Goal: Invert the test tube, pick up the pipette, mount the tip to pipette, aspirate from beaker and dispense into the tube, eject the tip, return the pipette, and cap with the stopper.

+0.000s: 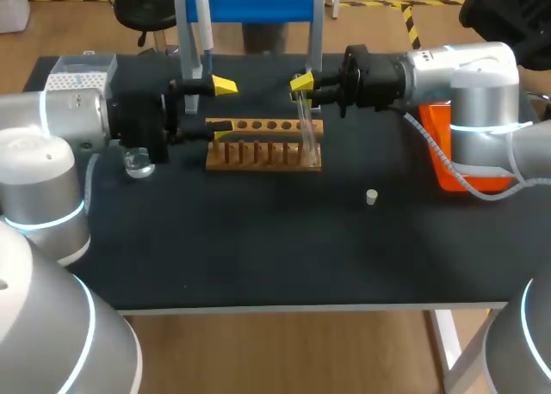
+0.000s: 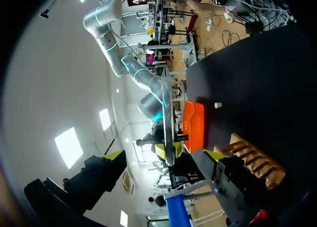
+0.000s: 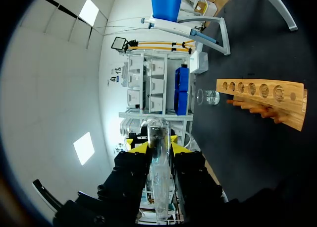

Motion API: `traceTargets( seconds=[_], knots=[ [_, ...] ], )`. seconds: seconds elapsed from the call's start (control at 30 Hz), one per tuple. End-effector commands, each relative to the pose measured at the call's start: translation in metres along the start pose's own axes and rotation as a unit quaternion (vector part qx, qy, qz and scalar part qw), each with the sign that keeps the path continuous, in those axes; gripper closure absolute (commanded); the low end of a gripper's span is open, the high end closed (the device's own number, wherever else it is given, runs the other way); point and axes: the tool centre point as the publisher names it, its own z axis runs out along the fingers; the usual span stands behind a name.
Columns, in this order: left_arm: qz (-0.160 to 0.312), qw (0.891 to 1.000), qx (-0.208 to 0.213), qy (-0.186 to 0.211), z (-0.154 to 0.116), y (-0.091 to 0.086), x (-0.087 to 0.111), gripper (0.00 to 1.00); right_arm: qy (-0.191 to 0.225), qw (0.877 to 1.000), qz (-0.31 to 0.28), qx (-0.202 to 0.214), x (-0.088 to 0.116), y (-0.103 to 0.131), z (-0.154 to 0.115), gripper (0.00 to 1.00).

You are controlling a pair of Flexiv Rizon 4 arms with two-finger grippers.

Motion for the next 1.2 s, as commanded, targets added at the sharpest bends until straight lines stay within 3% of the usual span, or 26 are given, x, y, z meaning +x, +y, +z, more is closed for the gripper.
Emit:
traceTargets(
  seconds=[0.03, 0.37, 0.77, 1.2],
  knots=[
    [0.01, 1.0, -0.011, -0.013, 0.014, -0.011, -0.003, 0.0, -0.001, 1.0, 0.0, 0.0, 0.001, 0.0, 0.0, 1.0],
    [0.012, 0.999, 0.014, -0.03, 0.042, -0.03, -0.004, 0.0, -0.001, 1.0, 0.0, 0.0, 0.001, 0.0, 0.0, 1.0],
    [0.004, 0.998, 0.052, -0.026, 0.076, -0.04, 0.0, 0.0, -0.001, 1.0, 0.0, 0.0, 0.001, 0.0, 0.0, 1.0],
    [0.012, 0.998, 0.061, -0.023, 0.098, -0.049, -0.001, 0.0, -0.001, 1.0, 0.0, 0.0, 0.001, 0.0, 0.0, 1.0]
  ],
)
